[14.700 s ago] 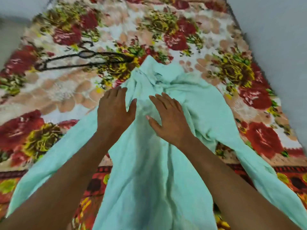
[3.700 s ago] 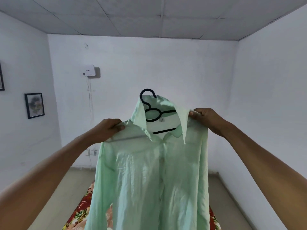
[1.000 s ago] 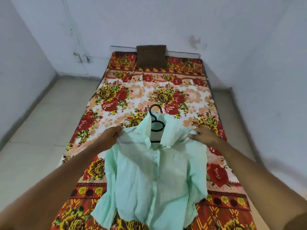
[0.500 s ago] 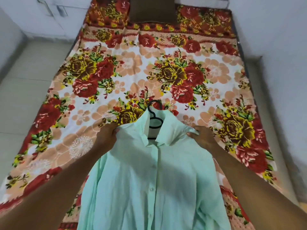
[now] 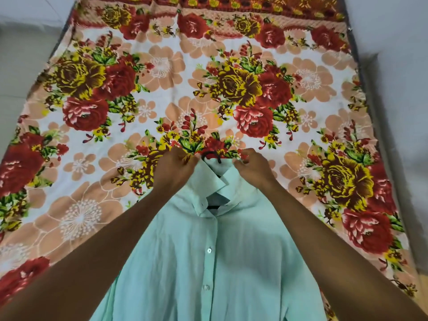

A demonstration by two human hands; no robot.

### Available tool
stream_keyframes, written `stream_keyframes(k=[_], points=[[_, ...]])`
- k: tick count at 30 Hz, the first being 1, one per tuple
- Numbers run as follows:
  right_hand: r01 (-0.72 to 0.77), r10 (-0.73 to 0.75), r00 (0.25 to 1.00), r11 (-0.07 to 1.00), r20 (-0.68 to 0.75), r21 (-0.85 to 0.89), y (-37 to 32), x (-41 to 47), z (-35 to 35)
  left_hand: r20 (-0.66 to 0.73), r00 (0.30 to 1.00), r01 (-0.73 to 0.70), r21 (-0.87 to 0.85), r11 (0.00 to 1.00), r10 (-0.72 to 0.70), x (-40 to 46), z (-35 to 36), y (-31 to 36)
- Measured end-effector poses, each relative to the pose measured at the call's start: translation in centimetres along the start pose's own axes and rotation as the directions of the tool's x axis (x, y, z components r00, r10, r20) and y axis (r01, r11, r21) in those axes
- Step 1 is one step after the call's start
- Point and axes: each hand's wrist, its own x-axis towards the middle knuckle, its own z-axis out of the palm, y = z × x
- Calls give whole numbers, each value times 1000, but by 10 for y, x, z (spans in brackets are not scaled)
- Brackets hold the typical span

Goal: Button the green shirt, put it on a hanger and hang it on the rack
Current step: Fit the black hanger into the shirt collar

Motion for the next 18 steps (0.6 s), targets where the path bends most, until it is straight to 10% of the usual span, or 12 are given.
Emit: stream_keyframes(k=[6,18], points=[[-221,225,974,967,16,-129,-18,14,15,100,952,274,151,950,-290,11,45,27],[-44,27,991,991,130,129,-9,-24,-17,264,866,447,-22,894,-426,20,-2,29]])
